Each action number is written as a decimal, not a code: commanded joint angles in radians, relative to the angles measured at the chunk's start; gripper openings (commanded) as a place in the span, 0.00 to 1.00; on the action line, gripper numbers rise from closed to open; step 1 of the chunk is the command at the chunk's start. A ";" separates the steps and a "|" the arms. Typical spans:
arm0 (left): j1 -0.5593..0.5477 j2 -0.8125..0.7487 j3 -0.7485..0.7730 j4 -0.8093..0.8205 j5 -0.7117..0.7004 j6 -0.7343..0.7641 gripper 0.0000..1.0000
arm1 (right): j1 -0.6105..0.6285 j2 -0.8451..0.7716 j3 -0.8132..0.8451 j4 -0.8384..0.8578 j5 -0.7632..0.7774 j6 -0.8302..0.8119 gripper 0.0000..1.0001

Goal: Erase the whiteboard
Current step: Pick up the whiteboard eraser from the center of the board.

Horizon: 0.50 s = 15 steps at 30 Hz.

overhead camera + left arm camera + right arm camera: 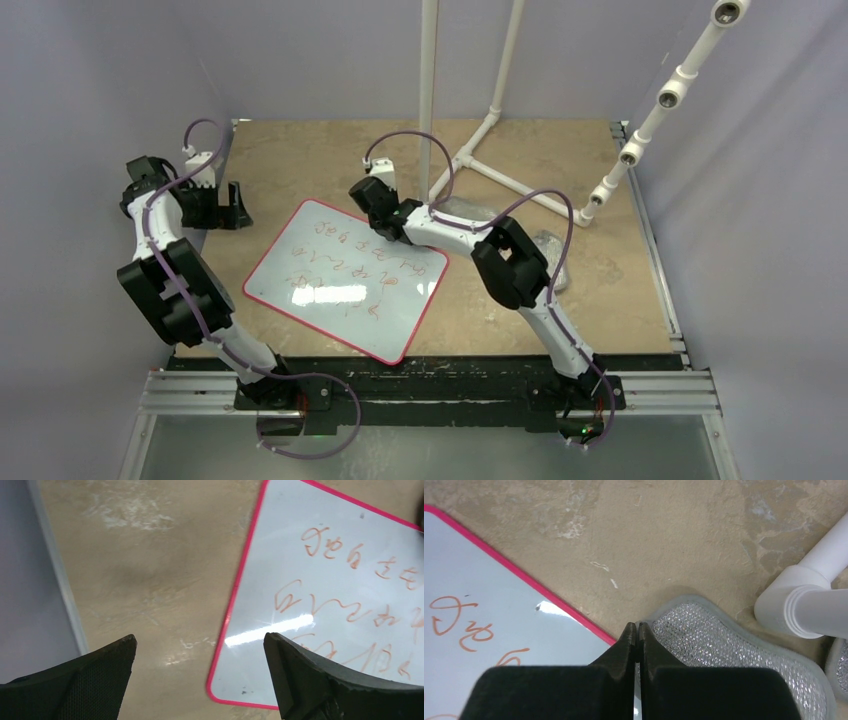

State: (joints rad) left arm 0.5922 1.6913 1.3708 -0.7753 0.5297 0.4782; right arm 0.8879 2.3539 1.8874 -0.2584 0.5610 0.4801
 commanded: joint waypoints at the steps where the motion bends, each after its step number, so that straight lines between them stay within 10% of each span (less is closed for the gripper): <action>1: -0.021 -0.067 -0.048 -0.045 0.206 0.072 0.99 | 0.040 -0.099 0.037 0.057 -0.043 0.014 0.00; 15: -0.165 -0.216 -0.228 0.085 0.508 0.134 0.99 | 0.111 -0.193 0.192 0.169 -0.315 0.253 0.00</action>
State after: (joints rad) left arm 0.4259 1.5101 1.1690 -0.7616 0.8829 0.5804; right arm 1.0134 2.2330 2.0277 -0.1898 0.3634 0.6209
